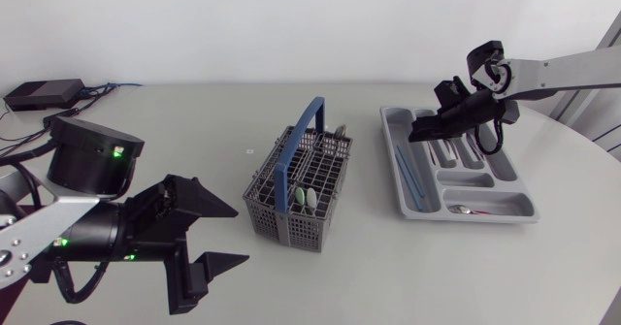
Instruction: Unload the cutlery basket into the drawer organizer.
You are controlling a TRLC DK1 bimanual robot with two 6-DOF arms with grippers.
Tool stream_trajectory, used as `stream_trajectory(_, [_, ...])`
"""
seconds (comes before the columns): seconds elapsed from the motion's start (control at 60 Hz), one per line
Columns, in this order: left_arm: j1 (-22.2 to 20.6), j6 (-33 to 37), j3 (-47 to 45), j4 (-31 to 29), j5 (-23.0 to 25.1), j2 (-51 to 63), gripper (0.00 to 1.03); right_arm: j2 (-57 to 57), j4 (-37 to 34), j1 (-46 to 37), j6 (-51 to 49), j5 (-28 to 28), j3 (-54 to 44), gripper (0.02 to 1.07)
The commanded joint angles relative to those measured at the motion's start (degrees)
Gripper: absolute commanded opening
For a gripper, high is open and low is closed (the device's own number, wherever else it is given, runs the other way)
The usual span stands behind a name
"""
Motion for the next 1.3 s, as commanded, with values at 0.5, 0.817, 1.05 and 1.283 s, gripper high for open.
stream_trajectory(0.5, [0.7, -4.8, -0.9, 10.0, -2.1, 13.4, 0.52, -4.6, 8.7, 10.6, 4.7, -5.4, -3.2, 0.41])
stream_trajectory(0.817, [3.1, -6.7, 1.0, 15.7, -5.2, 19.1, 0.15, 6.4, 6.3, 13.5, 7.8, -7.5, 7.8, 0.15])
stream_trajectory(1.05, [4.3, -7.6, 1.9, 20.4, -5.7, 21.5, 0.15, 5.7, 4.7, 15.2, 7.3, -9.6, 5.8, 0.15])
stream_trajectory(1.283, [6.7, -7.6, 3.4, 24.3, -5.7, 25.0, 0.15, 0.3, 5.1, 16.0, 6.6, -10.4, -2.8, 0.15])
